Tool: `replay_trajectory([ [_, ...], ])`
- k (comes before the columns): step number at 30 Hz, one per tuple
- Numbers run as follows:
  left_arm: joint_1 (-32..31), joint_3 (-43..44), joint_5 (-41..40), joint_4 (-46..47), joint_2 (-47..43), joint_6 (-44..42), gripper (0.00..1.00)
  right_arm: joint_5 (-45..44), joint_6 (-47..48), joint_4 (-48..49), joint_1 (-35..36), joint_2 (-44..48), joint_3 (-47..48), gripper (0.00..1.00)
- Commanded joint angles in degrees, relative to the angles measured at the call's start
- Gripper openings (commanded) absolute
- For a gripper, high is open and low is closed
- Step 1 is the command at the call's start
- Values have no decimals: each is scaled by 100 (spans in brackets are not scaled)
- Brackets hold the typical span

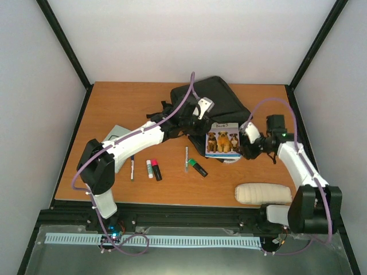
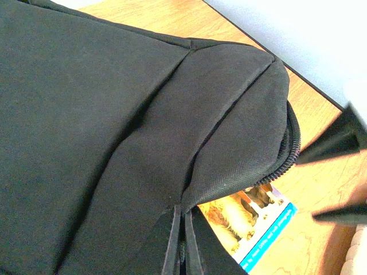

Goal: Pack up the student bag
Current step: Place the book in the student bag.

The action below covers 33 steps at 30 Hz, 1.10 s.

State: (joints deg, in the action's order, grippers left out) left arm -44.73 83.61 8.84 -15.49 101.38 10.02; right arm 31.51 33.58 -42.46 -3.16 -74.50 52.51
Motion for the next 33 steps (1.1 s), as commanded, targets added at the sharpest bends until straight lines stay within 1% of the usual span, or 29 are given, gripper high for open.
replay_trajectory([
  [1, 8, 100, 135, 394, -327, -133, 1, -1233, 1365, 415, 772, 608, -682, 60],
  [5, 8, 107, 167, 347, -323, -141, 1, -2082, 1524, 940, 1304, 750, -1066, 62],
  [11, 8, 112, 193, 297, -364, -132, 1, -3018, 1638, 1561, 1803, 452, -1262, 63],
  [13, 8, 122, 196, 278, -367, -145, 1, -3122, 1651, 1690, 1860, 348, -1261, 62],
  [15, 8, 135, 198, 267, -368, -150, 1, -3252, 1612, 1836, 1872, 242, -1240, 60],
  [21, 8, 139, 306, 265, -355, -175, 1, -3723, 1727, 2511, 1874, 139, -1206, 46],
  [25, 8, 121, 355, 266, -333, -185, 1, -3784, 1812, 2978, 1874, 45, -1153, 40],
  [33, 8, 116, 385, 264, -353, -172, 1, -3714, 1572, 3812, 1880, -619, -1041, 39],
])
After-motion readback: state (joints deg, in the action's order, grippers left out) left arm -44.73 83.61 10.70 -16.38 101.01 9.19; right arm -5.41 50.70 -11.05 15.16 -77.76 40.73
